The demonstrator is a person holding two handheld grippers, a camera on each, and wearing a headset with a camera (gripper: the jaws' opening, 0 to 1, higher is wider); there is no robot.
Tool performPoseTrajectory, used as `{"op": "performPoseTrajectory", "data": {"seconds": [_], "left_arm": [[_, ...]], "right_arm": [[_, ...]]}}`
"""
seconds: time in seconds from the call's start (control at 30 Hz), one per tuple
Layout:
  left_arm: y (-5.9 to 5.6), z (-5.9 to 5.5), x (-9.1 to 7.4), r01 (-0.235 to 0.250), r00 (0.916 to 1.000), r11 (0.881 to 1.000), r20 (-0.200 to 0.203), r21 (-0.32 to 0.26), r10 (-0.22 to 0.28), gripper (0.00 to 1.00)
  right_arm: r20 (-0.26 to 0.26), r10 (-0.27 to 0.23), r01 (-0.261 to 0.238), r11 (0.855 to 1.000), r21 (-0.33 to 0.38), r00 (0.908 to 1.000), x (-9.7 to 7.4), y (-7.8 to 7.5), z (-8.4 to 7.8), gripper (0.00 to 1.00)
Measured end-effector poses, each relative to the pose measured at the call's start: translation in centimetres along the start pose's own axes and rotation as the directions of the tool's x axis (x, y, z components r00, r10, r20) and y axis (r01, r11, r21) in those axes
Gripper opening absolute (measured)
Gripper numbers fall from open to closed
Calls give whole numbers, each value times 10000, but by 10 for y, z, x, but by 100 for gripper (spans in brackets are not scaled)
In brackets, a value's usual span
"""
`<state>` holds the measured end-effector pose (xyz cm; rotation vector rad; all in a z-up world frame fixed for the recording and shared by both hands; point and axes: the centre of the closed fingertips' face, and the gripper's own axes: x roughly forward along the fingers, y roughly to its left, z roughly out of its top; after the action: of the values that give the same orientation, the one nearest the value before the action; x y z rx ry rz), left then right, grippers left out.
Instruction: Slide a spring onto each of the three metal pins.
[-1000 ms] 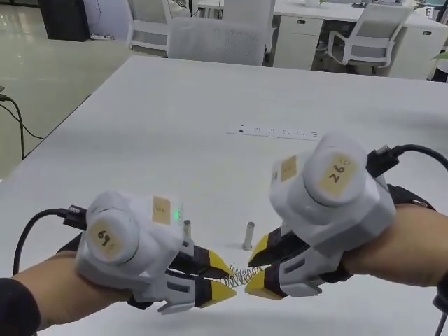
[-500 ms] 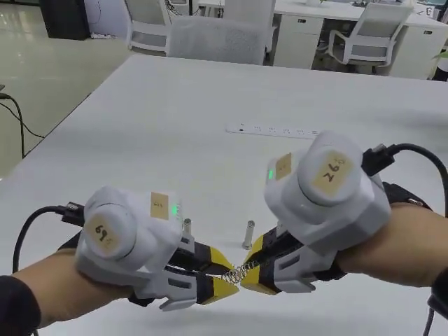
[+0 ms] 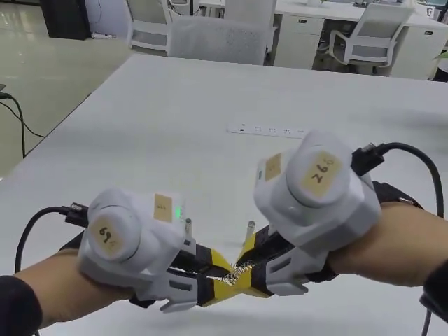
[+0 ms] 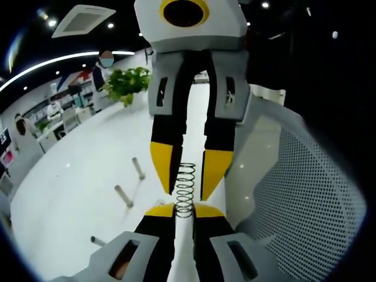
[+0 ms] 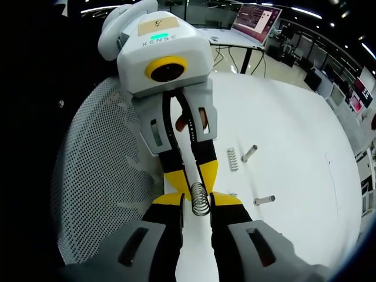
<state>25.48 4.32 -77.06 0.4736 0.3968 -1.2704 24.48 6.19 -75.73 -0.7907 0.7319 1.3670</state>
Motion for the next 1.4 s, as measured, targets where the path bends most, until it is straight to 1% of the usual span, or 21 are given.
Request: {"op": "performPoseTrajectory", "data": {"seconds": [0.2,0.3,0.37,0.53,0.77,0.9,0.97,1.0,1.07,1.3,1.4], "left_arm": [[0,2,-1,-24,9999,10000,112,-11,24,2],[1,6,-2,-14,9995,9998,306,-173,19,2],[1,5,-2,-55,9996,9999,277,-87,57,2],[-1,4,0,21,9997,10000,225,-62,-20,2],[-1,4,1,8,9997,9999,253,-158,-4,3],[0,4,1,-26,9996,9994,271,-342,35,4],[1,4,1,-41,9997,9992,253,-392,51,7],[1,4,1,-29,9997,9987,256,-511,42,8],[2,4,0,-81,9996,9987,250,-494,93,10],[7,3,-5,-199,9993,9946,308,-1023,231,18],[11,5,-11,-383,9977,9914,501,-1249,449,22]], "right_arm": [[74,-40,39,9999,118,10000,0,-2,-2,13],[102,-72,70,9998,178,9999,0,-3,-3,11],[163,-60,58,9999,132,9998,0,-3,-2,9],[117,-51,50,10000,62,9999,0,-1,-1,8],[-42,-25,25,10000,74,10000,0,-1,-1,8],[-72,-38,39,9999,117,10000,0,-2,-1,8],[-137,-52,53,9999,111,9999,0,-3,-3,8],[-161,-63,65,9999,121,9999,-1,-4,-4,8],[-226,-141,144,9998,108,9996,-1,-5,-6,8],[-308,-179,189,9993,335,9994,-5,-9,-12,8],[-331,-233,246,9988,417,9992,-7,-11,-14,8]]}}
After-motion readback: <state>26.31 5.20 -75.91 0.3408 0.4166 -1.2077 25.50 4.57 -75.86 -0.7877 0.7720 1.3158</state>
